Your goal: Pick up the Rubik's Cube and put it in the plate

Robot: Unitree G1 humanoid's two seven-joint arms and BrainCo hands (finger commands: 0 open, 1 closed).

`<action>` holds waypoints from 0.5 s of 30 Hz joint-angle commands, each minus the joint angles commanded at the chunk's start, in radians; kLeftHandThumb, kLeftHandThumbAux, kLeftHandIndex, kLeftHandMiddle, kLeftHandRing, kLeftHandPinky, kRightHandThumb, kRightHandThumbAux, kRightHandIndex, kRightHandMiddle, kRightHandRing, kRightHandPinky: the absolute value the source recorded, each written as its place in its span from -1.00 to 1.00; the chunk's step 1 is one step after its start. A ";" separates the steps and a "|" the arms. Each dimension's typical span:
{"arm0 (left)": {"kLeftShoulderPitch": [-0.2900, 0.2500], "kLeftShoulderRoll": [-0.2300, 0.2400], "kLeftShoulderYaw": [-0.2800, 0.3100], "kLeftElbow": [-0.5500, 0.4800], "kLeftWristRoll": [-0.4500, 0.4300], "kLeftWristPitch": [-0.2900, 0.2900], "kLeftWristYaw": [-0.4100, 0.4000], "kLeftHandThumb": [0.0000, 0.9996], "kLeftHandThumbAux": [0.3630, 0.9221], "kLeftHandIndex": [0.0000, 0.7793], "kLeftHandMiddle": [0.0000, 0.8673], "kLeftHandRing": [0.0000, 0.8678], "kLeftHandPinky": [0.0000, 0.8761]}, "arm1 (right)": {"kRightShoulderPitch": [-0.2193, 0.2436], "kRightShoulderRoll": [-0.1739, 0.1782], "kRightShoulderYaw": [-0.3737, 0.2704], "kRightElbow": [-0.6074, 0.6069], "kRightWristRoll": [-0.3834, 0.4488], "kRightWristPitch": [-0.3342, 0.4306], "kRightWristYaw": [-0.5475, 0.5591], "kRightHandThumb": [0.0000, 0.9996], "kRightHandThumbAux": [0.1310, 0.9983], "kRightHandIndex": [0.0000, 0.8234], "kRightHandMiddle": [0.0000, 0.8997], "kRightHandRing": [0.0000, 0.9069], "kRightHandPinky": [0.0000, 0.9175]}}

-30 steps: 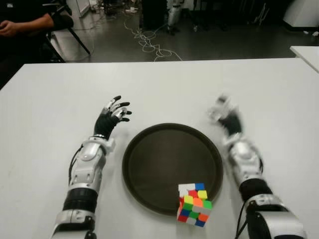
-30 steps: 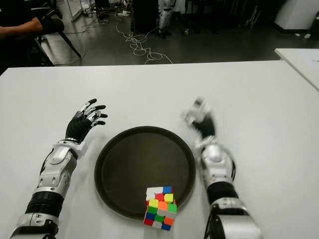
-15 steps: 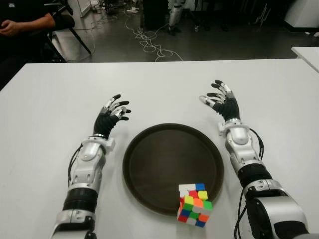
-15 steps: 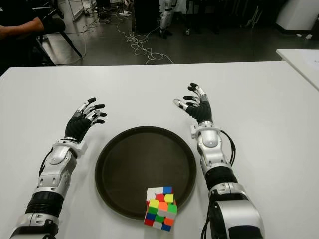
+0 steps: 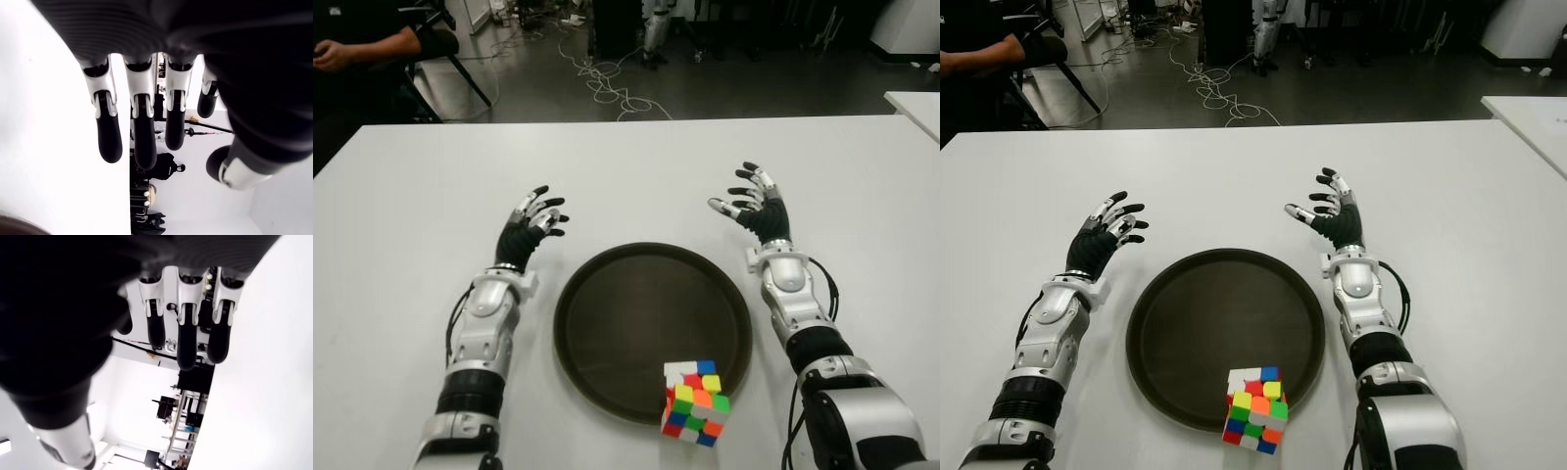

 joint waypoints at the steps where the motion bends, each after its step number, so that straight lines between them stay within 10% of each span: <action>1: 0.002 0.000 -0.001 -0.004 0.001 0.002 0.000 0.28 -0.01 -0.67 -0.38 -0.19 -0.05 | 0.002 -0.001 0.000 -0.003 0.001 -0.003 0.002 -0.89 0.53 -0.64 -0.45 -0.36 -0.25; 15: 0.009 -0.001 -0.005 -0.017 0.004 0.007 0.002 0.26 -0.06 -0.70 -0.41 -0.20 -0.06 | 0.029 -0.003 0.000 -0.055 0.009 -0.004 0.017 -0.91 0.52 -0.64 -0.46 -0.36 -0.27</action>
